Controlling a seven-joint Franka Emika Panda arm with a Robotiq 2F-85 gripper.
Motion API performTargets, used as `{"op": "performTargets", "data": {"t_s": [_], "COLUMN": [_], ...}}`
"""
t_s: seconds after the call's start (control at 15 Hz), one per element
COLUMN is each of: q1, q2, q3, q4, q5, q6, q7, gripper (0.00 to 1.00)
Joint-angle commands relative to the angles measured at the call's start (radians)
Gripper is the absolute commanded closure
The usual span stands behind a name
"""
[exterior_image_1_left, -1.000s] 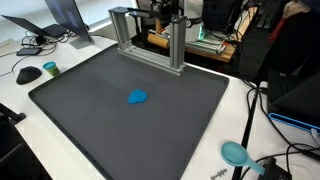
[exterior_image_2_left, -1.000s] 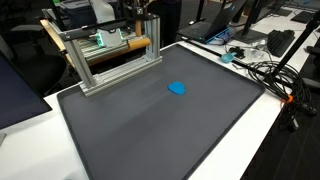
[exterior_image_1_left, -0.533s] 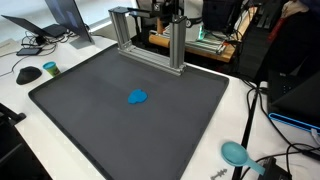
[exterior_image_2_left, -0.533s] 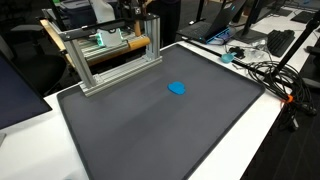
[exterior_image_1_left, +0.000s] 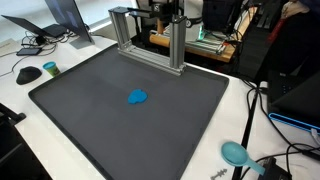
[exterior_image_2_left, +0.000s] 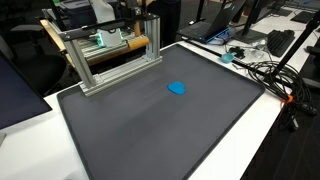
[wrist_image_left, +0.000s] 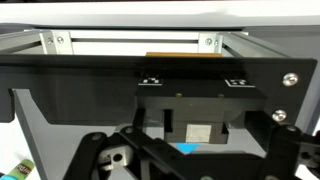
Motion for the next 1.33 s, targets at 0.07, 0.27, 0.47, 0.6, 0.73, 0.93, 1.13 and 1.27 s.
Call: {"op": "performTargets", "data": {"t_s": [0.07,0.27,0.47,0.6,0.73,0.93,1.13,1.27], "q1": [-0.011,-0.017,-0.004,-0.001,0.003,0.015,0.025,0.028], "q2": [-0.008,0.018,0.099,0.169,0.254,0.373,0.487,0.548], "q3": [-0.02,-0.032,-0.032,-0.009,0.02,0.053,0.072,0.076], "q4": [0.034,0.11,0.233,0.316,0.403,0.519,0.631,0.693], "q5": [0.009,0.006,0.024,0.023,0.01,0.003,0.004,0.001], "q6": [0.012,0.008,0.0,0.009,0.005,-0.017,-0.054,-0.079], "q7": [-0.043,-0.054,-0.062,-0.04,-0.025,-0.017,-0.013,-0.015], "gripper": [0.0,0.0,0.0,0.0,0.0,0.0,0.0,0.0]}}
